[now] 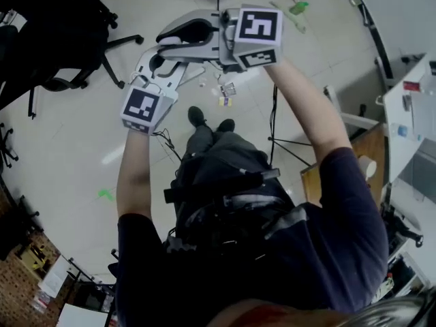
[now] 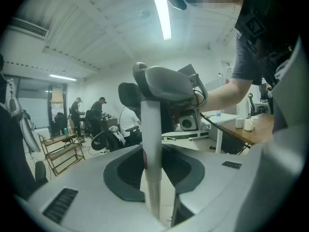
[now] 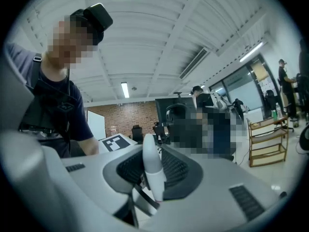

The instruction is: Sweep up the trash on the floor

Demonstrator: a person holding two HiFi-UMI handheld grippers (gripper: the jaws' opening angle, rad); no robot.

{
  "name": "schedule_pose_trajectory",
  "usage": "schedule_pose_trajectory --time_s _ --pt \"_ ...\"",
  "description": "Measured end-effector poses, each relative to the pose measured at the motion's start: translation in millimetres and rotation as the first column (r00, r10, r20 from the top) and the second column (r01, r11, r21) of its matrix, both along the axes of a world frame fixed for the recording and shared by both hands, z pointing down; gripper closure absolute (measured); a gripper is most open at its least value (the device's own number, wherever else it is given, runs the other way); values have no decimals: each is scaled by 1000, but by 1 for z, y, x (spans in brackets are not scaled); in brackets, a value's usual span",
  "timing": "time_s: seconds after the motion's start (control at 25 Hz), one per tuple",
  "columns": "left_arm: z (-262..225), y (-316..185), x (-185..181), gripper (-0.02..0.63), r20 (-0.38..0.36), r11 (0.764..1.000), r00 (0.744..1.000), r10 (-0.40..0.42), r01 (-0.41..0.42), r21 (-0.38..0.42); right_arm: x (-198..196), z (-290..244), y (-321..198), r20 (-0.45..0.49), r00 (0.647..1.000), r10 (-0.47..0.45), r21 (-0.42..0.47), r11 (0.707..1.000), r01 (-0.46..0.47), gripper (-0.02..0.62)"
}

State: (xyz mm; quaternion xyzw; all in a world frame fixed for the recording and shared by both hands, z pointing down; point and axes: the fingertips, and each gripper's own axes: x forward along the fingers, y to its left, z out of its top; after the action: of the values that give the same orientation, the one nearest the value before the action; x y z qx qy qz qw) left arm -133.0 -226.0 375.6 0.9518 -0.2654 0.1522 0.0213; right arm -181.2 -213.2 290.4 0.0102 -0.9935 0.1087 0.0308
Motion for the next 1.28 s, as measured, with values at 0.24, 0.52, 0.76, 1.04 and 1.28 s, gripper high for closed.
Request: schedule_pose_trajectory --time_s 0.24,0.52,0.76,1.04,1.28 --pt "36 -29 -40 512 5 998 998 -65 65 -5 -44 40 -25 -139 987 -75 -1 997 76 491" --pt "81 -48 -77 512 26 983 983 -181 182 -35 -84 85 -34 -227 951 -212 -16 977 214 489" --pt "128 -42 -77 512 95 953 955 -281 289 -92 -83 127 -17 -277 896 -348 -32 935 354 488" --pt "167 -24 -45 511 118 925 939 -323 340 -170 -49 168 4 -357 819 -449 -75 888 454 486" --pt "177 -3 -16 505 104 906 934 -342 357 -229 -16 180 26 -394 776 -493 -121 864 488 480"
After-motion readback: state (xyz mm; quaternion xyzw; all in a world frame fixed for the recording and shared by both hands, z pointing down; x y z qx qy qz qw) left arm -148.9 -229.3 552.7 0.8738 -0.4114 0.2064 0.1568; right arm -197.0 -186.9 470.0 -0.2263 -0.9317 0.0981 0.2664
